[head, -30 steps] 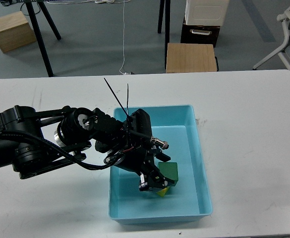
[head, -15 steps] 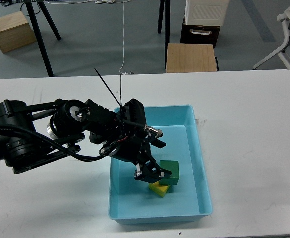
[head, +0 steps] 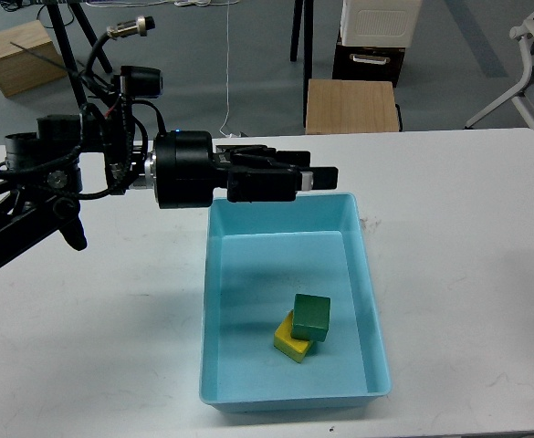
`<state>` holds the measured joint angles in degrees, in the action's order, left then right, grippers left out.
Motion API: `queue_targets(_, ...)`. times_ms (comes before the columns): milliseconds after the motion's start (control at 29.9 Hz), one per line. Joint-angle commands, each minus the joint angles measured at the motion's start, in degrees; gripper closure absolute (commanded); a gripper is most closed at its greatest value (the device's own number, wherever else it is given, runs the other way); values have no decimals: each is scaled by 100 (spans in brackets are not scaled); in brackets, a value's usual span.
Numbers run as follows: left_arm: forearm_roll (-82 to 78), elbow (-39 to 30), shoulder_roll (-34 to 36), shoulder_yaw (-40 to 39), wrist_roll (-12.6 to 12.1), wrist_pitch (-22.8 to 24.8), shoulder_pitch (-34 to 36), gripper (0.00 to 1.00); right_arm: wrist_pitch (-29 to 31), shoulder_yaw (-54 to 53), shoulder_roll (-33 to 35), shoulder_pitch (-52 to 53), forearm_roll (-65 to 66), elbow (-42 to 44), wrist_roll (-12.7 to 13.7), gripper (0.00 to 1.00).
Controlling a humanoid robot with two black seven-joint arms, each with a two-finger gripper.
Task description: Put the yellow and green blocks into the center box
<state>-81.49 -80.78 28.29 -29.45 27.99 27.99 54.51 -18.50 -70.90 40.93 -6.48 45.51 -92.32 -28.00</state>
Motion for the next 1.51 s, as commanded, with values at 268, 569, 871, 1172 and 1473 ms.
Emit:
queue_targets(268,2574,124,-349,-816,1,-1295,-1952,0,2930,-99,-718,1078,-2516,153,320,1)
queue_targets(569,5661,335,-1263,-2985,-653,-1990,-3639,0,3423,-424,-736,1210,-4726,91,1270,1)
queue_targets(871,6644,-209,-2337,-4218,-1145,-2008,-4729,0,3502,-495,-938,605,-6351,21,1262,1)
queue_targets(1172,7675,-869,-2390,-4157,-1472,-1920,-5564,0,3932,-776,-1439,-599,-6651,-58,1271,1)
queue_targets(1473,7683,-1282,-2794,-4157,-1463,-1851,-6268,0,4416,-776,-2106,-1251,-7065,-41,1262,1)
